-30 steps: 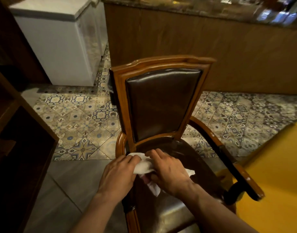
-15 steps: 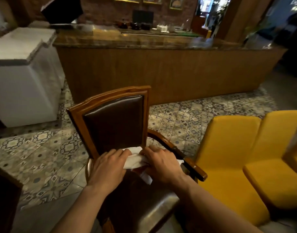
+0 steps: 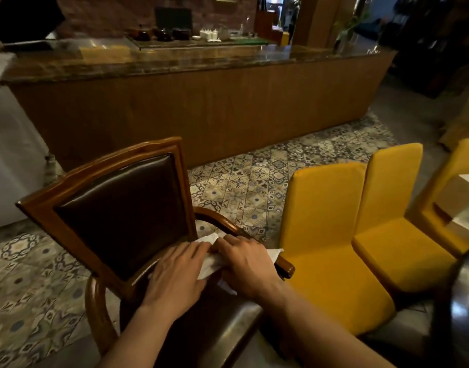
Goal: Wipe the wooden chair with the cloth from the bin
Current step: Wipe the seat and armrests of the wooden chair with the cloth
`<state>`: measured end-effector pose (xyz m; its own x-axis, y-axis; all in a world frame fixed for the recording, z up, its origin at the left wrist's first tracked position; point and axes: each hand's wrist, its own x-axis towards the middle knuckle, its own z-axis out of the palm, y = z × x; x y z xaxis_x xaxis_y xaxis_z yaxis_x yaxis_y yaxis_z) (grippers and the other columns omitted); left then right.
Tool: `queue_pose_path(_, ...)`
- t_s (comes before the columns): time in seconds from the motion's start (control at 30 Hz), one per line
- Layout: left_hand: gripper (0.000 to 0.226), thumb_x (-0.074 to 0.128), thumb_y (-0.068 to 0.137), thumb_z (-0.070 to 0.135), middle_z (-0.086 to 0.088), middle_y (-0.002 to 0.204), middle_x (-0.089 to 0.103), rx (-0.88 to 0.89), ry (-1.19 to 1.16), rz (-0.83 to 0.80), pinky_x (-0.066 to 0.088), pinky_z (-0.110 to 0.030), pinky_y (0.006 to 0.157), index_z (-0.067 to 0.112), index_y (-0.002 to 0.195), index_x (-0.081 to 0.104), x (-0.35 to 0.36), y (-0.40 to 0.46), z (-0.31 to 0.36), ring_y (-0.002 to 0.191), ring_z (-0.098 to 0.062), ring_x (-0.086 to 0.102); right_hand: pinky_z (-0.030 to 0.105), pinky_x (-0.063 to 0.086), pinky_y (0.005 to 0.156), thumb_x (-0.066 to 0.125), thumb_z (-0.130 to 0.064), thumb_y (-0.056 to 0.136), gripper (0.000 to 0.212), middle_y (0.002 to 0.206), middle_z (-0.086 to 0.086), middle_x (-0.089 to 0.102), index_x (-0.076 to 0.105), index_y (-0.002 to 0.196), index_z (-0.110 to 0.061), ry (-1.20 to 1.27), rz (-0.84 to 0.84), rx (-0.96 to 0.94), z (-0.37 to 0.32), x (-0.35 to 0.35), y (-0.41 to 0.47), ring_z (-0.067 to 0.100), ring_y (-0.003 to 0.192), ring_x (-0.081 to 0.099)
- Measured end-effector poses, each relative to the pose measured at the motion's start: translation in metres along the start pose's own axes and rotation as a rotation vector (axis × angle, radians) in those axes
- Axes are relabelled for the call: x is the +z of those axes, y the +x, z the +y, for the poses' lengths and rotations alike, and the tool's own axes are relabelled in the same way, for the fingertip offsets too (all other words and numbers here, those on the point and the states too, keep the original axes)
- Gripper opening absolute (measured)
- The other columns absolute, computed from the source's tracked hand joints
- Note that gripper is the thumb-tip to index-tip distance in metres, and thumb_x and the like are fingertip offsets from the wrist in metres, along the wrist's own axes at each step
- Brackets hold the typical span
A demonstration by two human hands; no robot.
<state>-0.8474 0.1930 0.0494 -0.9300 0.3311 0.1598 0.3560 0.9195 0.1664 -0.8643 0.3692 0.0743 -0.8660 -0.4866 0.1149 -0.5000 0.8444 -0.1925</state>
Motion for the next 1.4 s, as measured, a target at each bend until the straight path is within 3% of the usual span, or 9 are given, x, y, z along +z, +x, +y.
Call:
queue_pose_path(0.17,0.064,0.07,0.085,0.031,0.01,0.133,0.056,-0.064,-0.016,-0.067,0.04,-0.032,0.105,0.032,0.141,0.038,0.042,0.044,0.014,0.123,-0.012,0.05,0.038,0.042,0.07,0.045,-0.045,0.071,0.053,0.107,0.005,0.062,0.05,0.116,-0.018,0.074,-0.038,0.003,0.053,0.019,0.015,0.029,0.093,0.06)
queue_pose_path(0.27,0.064,0.075,0.079,0.031,0.01,0.121,0.062,-0.096,-0.014,-0.121,0.046,-0.034,0.097,0.033,0.134,0.043,0.064,0.074,0.025,0.113,-0.012,0.057,0.039,0.045,0.074,0.053,-0.043,0.075,0.051,0.109,0.004,0.062,0.05,0.12,-0.019,0.093,-0.045,0.003,0.092,0.031,0.027,0.028,0.095,0.06)
queue_pose_path(0.37,0.065,0.085,0.068,0.026,0.008,0.105,0.067,-0.108,-0.018,-0.135,0.053,-0.035,0.082,0.029,0.123,0.051,0.084,0.1,0.034,0.096,-0.014,0.064,0.04,0.047,0.076,0.048,-0.047,0.074,0.053,0.109,0.004,0.061,0.051,0.12,-0.02,0.112,-0.058,0.014,0.124,0.044,0.035,0.027,0.094,0.059)
queue_pose_path(0.53,0.068,0.089,0.061,0.022,0.008,0.096,0.067,-0.102,-0.011,-0.158,0.054,-0.034,0.073,0.027,0.119,0.053,0.112,0.13,0.044,0.087,-0.015,0.065,0.04,0.046,0.079,0.063,-0.045,0.08,0.045,0.108,0.003,0.06,0.051,0.116,-0.02,0.149,-0.069,0.023,0.164,0.072,0.043,0.026,0.096,0.058)
queue_pose_path(0.77,0.061,0.085,0.067,0.02,0.004,0.098,0.067,-0.086,-0.023,-0.174,0.054,-0.036,0.073,0.026,0.117,0.051,0.141,0.155,0.043,0.087,-0.018,0.064,0.036,0.037,0.075,0.041,-0.051,0.082,0.047,0.104,0.002,0.059,0.054,0.114,-0.019,0.178,0.044,0.116,0.195,0.1,0.04,0.024,0.093,0.053)
queue_pose_path(0.87,0.06,0.082,0.07,0.017,0.003,0.102,0.066,-0.093,-0.026,-0.175,0.053,-0.038,0.076,0.025,0.121,0.05,0.153,0.162,0.038,0.092,-0.019,0.062,0.039,0.038,0.095,0.052,-0.058,0.089,0.058,0.13,0.002,0.053,0.047,0.133,-0.021,0.132,0.092,0.199,0.208,0.114,0.031,0.024,0.12,0.047)
queue_pose_path(1.0,0.056,0.081,0.072,0.017,0.0,0.103,0.065,-0.109,-0.007,-0.16,0.053,-0.04,0.076,0.022,0.119,0.05,0.166,0.169,0.03,0.092,-0.023,0.061,0.047,0.026,0.114,0.041,-0.078,0.084,0.094,0.158,0.007,0.03,0.024,0.151,-0.014,0.092,0.064,0.443,0.224,0.136,0.007,0.024,0.146,0.021)
queue_pose_path(1.17,0.051,0.08,0.072,0.018,-0.001,0.106,0.06,-0.097,-0.005,-0.119,0.051,-0.039,0.074,0.02,0.114,0.05,0.188,0.175,0.025,0.093,-0.023,0.059,0.048,0.011,0.12,0.027,-0.086,0.079,0.112,0.165,0.01,-0.002,-0.009,0.154,-0.011,0.015,-0.14,0.659,0.239,0.18,-0.019,0.025,0.15,-0.007)
queue_pose_path(1.4,0.064,0.08,0.072,0.02,-0.008,0.123,0.057,-0.126,-0.006,-0.119,0.049,-0.042,0.087,0.014,0.126,0.045,0.227,0.174,0.033,0.11,-0.027,0.056,0.047,0.006,0.121,0.033,-0.08,0.084,0.11,0.164,0.014,-0.005,-0.013,0.153,-0.008,0.043,-0.182,0.727,0.231,0.233,-0.029,0.028,0.149,-0.01)
